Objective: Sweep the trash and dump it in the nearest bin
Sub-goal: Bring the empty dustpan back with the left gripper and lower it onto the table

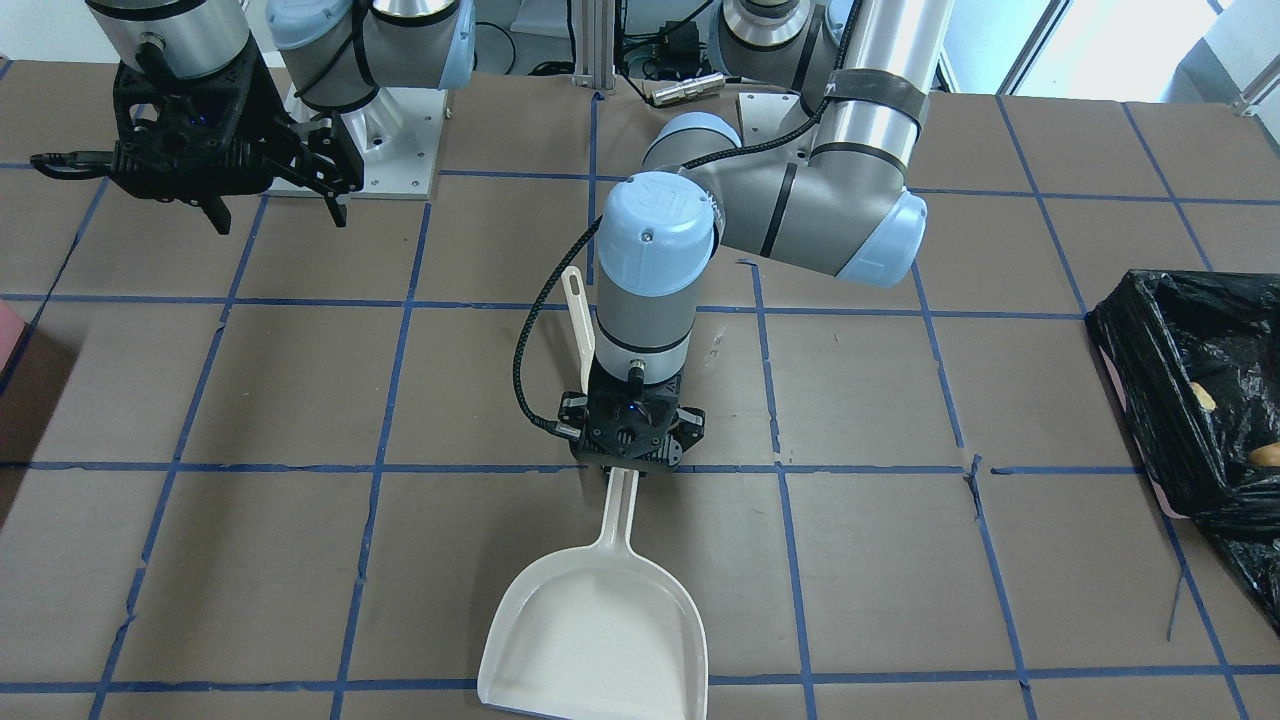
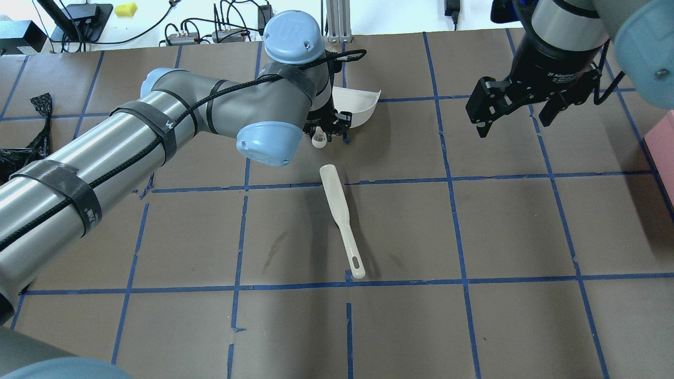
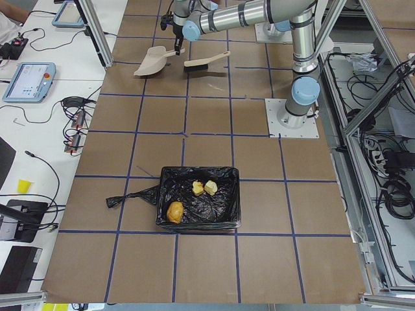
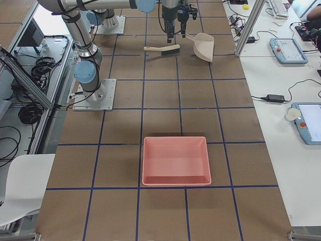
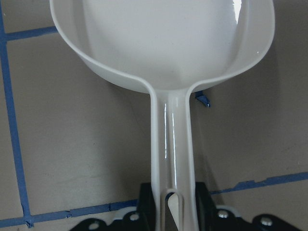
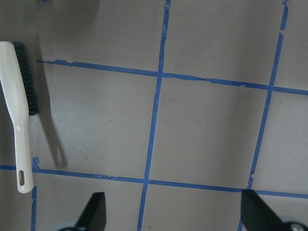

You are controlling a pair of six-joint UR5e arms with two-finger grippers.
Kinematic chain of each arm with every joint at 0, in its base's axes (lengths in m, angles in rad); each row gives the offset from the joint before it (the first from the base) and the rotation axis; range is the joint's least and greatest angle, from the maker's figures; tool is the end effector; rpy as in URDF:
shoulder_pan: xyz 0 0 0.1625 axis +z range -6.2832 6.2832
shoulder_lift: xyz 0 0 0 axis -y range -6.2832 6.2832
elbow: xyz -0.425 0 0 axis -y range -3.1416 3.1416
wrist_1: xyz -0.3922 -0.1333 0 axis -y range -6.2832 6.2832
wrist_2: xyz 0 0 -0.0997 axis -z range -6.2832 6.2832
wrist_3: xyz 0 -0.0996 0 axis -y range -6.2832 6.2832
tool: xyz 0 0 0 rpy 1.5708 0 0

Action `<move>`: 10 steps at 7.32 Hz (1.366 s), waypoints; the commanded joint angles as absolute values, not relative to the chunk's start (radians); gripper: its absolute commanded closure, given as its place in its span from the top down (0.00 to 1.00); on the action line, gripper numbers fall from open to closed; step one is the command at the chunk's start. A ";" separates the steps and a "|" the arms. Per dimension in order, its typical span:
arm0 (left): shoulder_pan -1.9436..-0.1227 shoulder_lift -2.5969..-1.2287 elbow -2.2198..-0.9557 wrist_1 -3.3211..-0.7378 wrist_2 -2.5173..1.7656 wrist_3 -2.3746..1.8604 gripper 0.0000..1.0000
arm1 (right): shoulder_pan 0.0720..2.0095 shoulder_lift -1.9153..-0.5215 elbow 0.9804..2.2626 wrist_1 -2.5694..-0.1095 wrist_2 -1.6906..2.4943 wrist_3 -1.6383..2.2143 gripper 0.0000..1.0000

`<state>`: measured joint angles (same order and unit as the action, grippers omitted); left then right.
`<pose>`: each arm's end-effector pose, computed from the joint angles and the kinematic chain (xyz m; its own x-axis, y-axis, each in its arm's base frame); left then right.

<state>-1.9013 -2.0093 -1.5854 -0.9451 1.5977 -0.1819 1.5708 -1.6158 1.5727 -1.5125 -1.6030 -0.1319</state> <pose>-0.3340 -0.5709 0.2946 -0.9892 0.1462 0.0050 0.1431 0.9743 -0.1737 0.1301 -0.4709 0.5029 -0.9908 -0.1320 0.0299 -0.1315 0.9911 0.0193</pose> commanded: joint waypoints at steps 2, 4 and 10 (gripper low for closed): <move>-1.934 -2.031 -1.620 -0.894 1.598 -0.207 0.56 | 1.571 -1.617 1.574 -1.513 -1.605 -0.132 1.00; -1.934 -1.991 -1.646 -0.896 1.601 -0.204 0.95 | 1.571 -1.617 1.575 -1.511 -1.605 -0.132 1.00; -1.755 -1.717 -1.541 -1.386 1.592 -0.058 1.00 | 1.569 -1.617 1.569 -1.519 -1.601 -0.132 1.00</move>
